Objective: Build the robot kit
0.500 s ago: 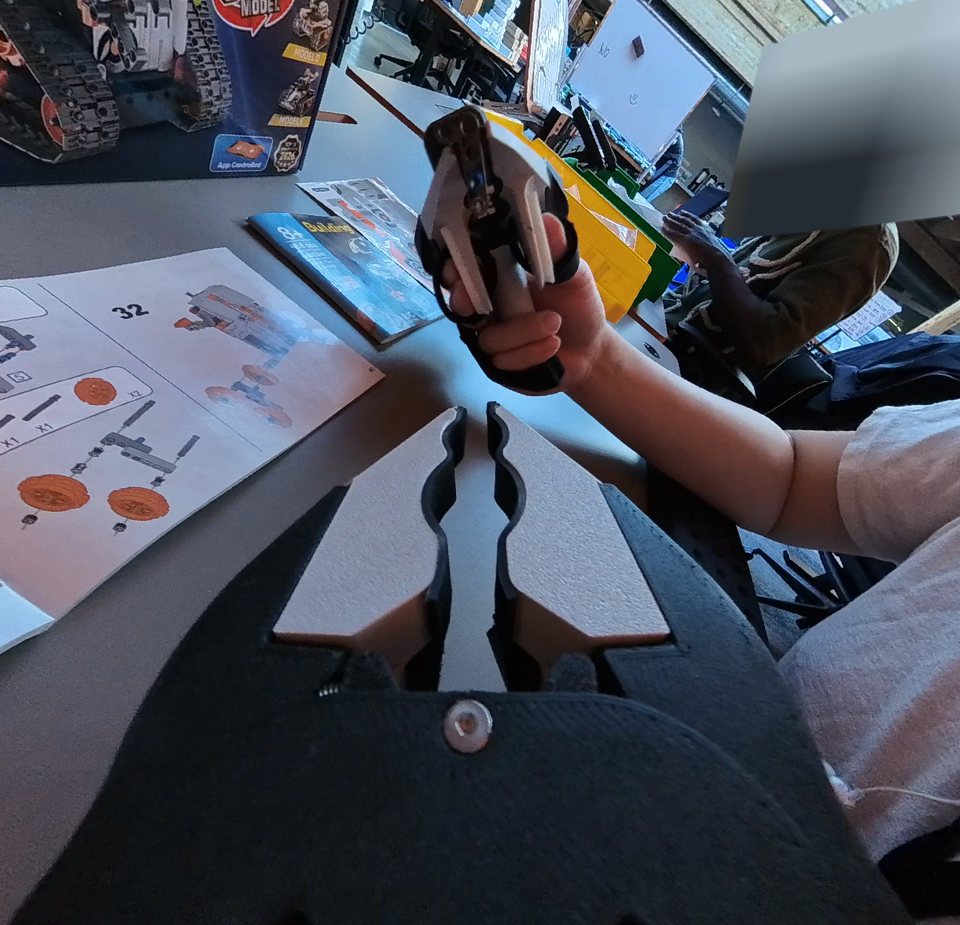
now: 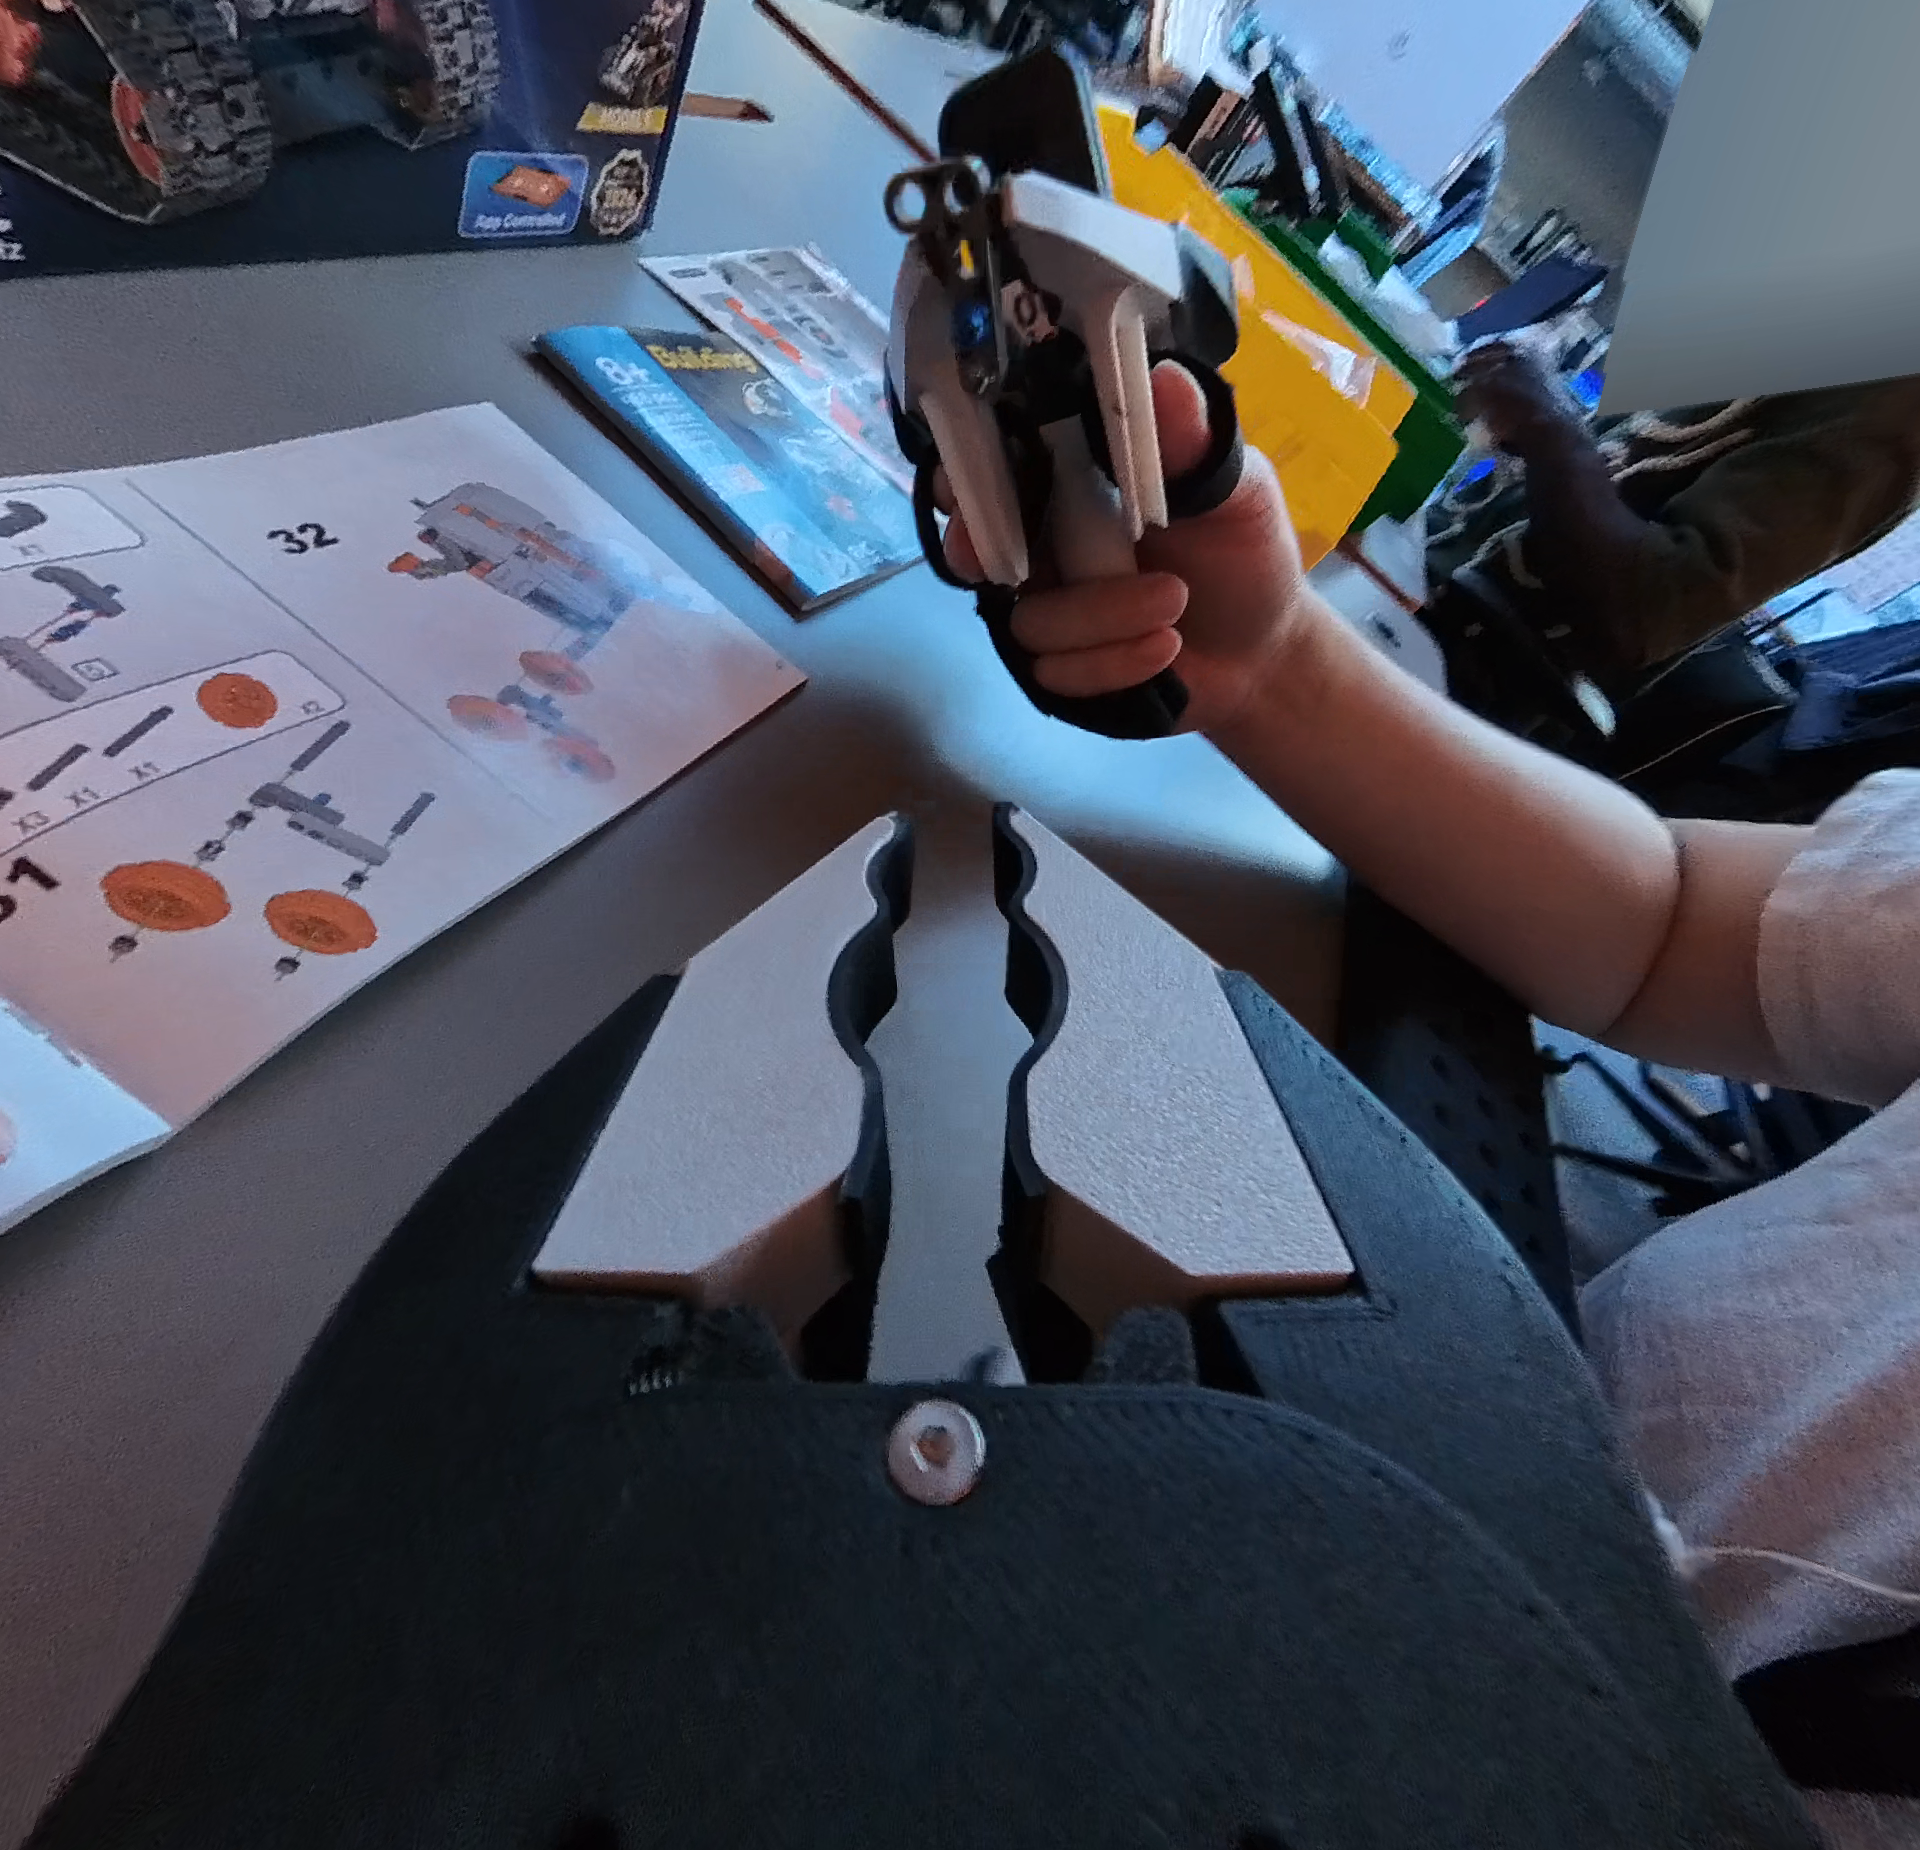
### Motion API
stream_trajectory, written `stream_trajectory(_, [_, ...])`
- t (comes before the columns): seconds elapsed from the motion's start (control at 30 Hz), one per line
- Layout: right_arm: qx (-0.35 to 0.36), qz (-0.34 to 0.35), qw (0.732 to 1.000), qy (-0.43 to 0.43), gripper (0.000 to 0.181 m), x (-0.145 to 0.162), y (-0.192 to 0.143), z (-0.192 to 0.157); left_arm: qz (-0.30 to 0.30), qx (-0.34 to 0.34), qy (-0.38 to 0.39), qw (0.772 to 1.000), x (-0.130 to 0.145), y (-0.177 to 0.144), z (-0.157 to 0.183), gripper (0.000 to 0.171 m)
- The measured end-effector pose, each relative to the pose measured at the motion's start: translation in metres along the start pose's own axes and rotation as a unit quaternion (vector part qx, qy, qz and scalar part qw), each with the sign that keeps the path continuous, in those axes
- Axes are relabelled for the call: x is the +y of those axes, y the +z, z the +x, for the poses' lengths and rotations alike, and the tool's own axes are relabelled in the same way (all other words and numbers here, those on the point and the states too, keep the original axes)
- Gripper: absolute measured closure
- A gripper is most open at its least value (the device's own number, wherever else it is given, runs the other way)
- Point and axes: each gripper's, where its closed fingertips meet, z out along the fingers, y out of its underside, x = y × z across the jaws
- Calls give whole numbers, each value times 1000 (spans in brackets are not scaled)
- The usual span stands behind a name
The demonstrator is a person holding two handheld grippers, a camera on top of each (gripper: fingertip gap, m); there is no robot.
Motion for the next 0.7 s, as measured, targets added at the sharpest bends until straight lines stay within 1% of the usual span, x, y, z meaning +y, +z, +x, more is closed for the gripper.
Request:
stream_trajectory(0.13, [3,-5,1000,4,172,1,2,5,-41,-51,55,996,4,-8,-2,154])
stream_trajectory(0.17, [6,-8,1000,4,173,2,2,7,-53,-67,68,994,6,-10,-3,152])
stream_trajectory(0.23, [13,-12,1000,5,173,3,1,12,-74,-82,95,989,8,-16,-1,151])
stream_trajectory(0.3, [14,-10,1000,5,173,3,1,14,-93,-112,126,981,7,-27,-4,151])
stream_trajectory(0.37, [13,-7,1000,3,173,1,0,14,-92,-143,154,973,0,-41,-6,152])
stream_trajectory(0.43, [16,-7,1000,2,172,0,0,16,-80,-134,166,974,-7,-51,4,151])
stream_trajectory(0.47, [17,-6,1000,2,172,0,-1,16,-93,-120,166,974,-2,-53,10,152])
stream_trajectory(0.53, [17,-4,1000,2,172,-2,-2,15,-152,-90,142,974,20,-58,19,150])
stream_trajectory(0.6, [17,-3,1000,-1,172,-2,-4,14,-201,-69,129,969,41,-61,25,147])
stream_trajectory(0.67, [15,-2,1000,-4,172,-4,-5,11,-230,-79,166,956,57,-65,22,139])
stream_trajectory(0.7, [15,1,1000,-5,173,-5,-6,10,-236,-84,196,948,63,-65,20,130])
